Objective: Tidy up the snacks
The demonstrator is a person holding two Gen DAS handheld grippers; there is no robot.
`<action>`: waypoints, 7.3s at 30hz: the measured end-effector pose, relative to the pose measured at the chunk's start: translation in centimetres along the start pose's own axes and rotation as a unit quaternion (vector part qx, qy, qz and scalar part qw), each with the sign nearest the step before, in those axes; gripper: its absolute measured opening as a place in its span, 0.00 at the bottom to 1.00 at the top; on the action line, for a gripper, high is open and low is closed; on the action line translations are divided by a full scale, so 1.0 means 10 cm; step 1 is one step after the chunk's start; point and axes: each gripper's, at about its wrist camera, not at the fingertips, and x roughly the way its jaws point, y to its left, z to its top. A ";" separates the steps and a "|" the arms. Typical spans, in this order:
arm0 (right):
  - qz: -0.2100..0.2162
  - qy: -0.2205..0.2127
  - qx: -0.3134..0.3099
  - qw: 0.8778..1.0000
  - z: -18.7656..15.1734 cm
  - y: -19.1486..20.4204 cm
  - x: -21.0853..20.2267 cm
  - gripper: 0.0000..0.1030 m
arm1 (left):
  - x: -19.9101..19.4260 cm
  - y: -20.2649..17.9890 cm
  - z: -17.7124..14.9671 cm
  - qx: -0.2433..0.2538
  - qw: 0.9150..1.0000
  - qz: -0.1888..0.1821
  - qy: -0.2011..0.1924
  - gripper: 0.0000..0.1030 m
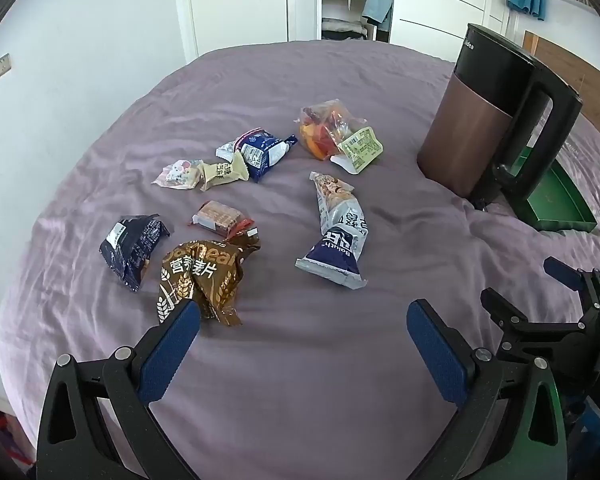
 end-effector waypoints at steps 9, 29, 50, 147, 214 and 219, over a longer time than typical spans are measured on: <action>-0.003 -0.001 0.004 1.000 -0.01 -0.04 -0.04 1.00 | 0.01 -0.01 -0.03 -0.002 1.000 0.000 0.001 0.99; -0.024 -0.011 0.007 1.000 0.07 -0.06 -0.22 1.00 | -0.08 0.25 0.02 -0.026 1.000 0.004 -0.003 0.99; -0.033 -0.017 -0.004 0.999 0.11 0.04 -0.33 1.00 | -0.15 0.35 0.03 -0.034 0.999 0.003 -0.009 0.99; 0.181 0.156 -0.107 0.965 1.37 1.05 0.23 0.00 | 0.65 0.90 0.94 -0.083 0.967 -0.032 0.240 0.28; 0.030 0.054 0.085 0.995 1.41 -3.93 1.31 0.00 | 2.20 -3.95 2.31 0.128 0.976 -0.071 0.162 0.29; 0.026 0.067 0.077 0.994 1.35 -3.92 1.42 0.00 | 2.27 -3.90 2.29 0.110 0.977 -0.081 0.166 0.29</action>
